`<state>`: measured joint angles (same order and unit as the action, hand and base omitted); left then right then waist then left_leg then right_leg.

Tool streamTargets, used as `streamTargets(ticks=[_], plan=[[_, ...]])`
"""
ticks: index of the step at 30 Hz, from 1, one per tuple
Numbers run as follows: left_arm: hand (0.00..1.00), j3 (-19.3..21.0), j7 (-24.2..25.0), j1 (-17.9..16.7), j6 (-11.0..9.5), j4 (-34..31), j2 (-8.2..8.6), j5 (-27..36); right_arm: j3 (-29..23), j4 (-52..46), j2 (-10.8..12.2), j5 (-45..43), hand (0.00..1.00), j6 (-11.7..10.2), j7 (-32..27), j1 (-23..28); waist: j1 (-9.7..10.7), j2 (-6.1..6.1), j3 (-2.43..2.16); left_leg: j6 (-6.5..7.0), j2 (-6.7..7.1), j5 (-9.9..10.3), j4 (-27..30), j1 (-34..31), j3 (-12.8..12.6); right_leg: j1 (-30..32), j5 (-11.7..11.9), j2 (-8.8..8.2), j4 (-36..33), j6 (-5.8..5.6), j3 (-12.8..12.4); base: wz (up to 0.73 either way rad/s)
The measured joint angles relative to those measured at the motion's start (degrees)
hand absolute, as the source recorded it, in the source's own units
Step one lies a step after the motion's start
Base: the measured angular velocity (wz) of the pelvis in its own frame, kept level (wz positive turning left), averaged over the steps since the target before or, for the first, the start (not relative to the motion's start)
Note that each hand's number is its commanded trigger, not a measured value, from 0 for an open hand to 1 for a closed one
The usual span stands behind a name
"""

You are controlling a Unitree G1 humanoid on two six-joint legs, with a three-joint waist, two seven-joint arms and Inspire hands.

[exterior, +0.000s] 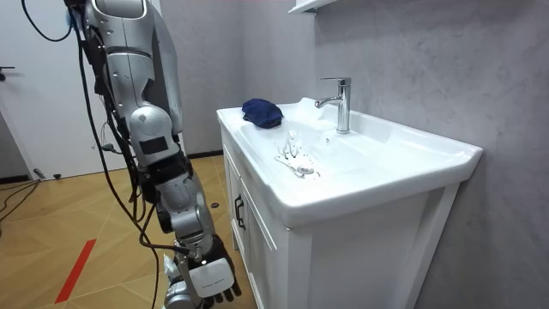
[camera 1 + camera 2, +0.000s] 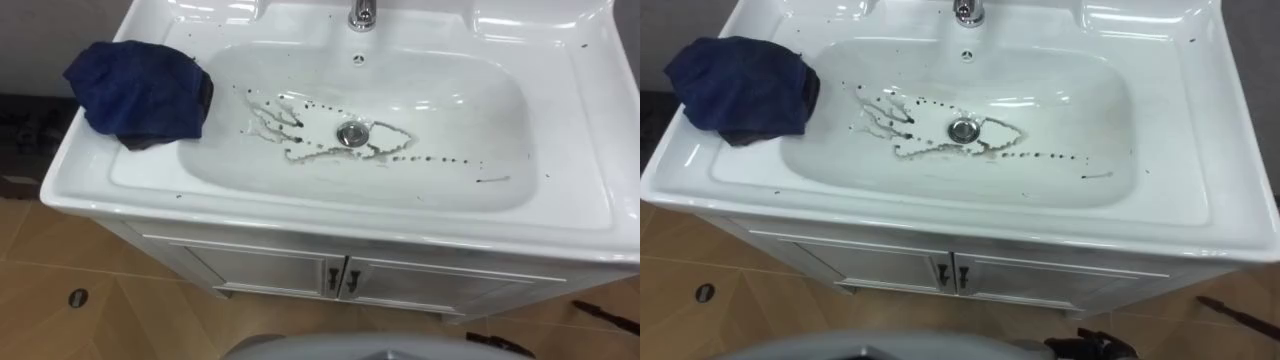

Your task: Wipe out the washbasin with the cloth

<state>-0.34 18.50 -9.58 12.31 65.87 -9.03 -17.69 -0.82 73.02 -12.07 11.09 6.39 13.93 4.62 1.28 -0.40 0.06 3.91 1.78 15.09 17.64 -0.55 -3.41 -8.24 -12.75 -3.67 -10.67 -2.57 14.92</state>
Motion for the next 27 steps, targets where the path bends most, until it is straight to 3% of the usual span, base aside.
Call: streamTargets(ticks=[20, 27], plan=[[0.0, 0.1, -1.7, 0.2, -0.5, -0.2, -0.07, 0.3, 0.1, 0.0, -0.3, 0.0, 0.0, -0.7, 0.5, 0.0, -0.1, 0.29, 0.11, -0.14, -0.04, -0.1, 0.0, 0.1, 0.2, 0.0, 0.0, 0.15, 0.1, 0.01, -0.5, 0.0], [0.0, 1.8, -5.8, -0.1, -1.6, 2.8, -0.59, 15.1, 0.4, 1.4, -0.4, -0.2, 0.0, -1.3, 0.6, -0.5, -0.2, 0.29, 0.22, -0.17, 0.04, -0.1, 0.2, 0.2, 0.5, -0.8, 0.0, 0.16, 0.2, 0.01, 0.2, 0.02]])
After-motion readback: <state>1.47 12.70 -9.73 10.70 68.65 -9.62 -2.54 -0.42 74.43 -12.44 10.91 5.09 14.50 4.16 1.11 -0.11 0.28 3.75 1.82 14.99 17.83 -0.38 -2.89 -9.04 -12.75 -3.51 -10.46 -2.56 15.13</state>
